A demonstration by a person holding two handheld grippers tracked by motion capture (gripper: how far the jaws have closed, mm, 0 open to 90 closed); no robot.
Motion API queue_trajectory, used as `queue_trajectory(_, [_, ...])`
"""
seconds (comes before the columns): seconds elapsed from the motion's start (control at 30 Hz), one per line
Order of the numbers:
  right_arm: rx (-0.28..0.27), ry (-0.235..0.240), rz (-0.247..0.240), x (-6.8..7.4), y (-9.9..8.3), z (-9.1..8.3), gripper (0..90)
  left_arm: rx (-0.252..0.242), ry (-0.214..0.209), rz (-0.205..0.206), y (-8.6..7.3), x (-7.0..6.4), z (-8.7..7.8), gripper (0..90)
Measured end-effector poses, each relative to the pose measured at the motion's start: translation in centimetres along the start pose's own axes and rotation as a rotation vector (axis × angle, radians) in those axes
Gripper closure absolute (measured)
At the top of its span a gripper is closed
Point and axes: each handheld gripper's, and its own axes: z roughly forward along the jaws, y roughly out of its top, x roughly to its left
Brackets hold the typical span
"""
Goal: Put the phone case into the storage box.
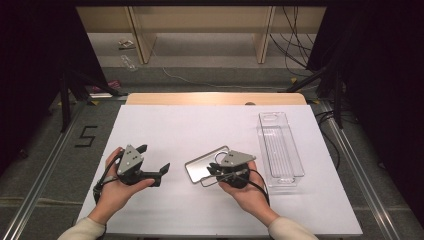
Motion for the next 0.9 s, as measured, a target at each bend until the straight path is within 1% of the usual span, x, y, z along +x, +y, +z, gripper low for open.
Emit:
queue_trajectory(0.07, [0.026,0.001,-0.009,0.4,0.3,0.9,87.4,0.0,0.0,0.0,0.0,0.0,0.0,3.4])
queue_trajectory(0.13, [0.046,0.012,-0.015,0.8,0.6,1.7,89.3,-0.002,0.001,-0.002,0.0,0.1,0.0,3.4])
queue_trajectory(0.17, [0.055,0.009,-0.019,1.0,0.7,2.1,90.0,-0.002,0.002,-0.003,0.0,0.1,0.0,3.4])
queue_trajectory(0.23, [0.07,0.018,-0.018,1.2,1.0,2.7,90.0,-0.004,0.004,-0.004,0.0,0.1,0.0,3.5])
queue_trajectory(0.3, [0.077,0.016,-0.015,1.3,1.1,3.3,90.0,-0.004,0.006,-0.003,0.0,0.1,-0.1,3.5])
queue_trajectory(0.47, [0.1,0.009,0.003,1.4,1.2,4.3,90.0,-0.003,0.008,-0.002,0.0,0.2,-0.1,3.6])
queue_trajectory(0.53, [0.108,0.006,0.018,1.4,1.2,4.6,90.0,-0.004,0.009,-0.004,0.0,0.2,-0.1,3.7])
queue_trajectory(0.83, [0.132,-0.007,0.038,1.5,1.3,5.5,90.0,-0.001,0.017,-0.002,0.0,0.3,-0.1,3.8])
queue_trajectory(0.9, [0.135,-0.008,0.034,1.6,1.3,5.7,90.0,-0.002,0.018,-0.002,0.0,0.3,-0.1,3.8])
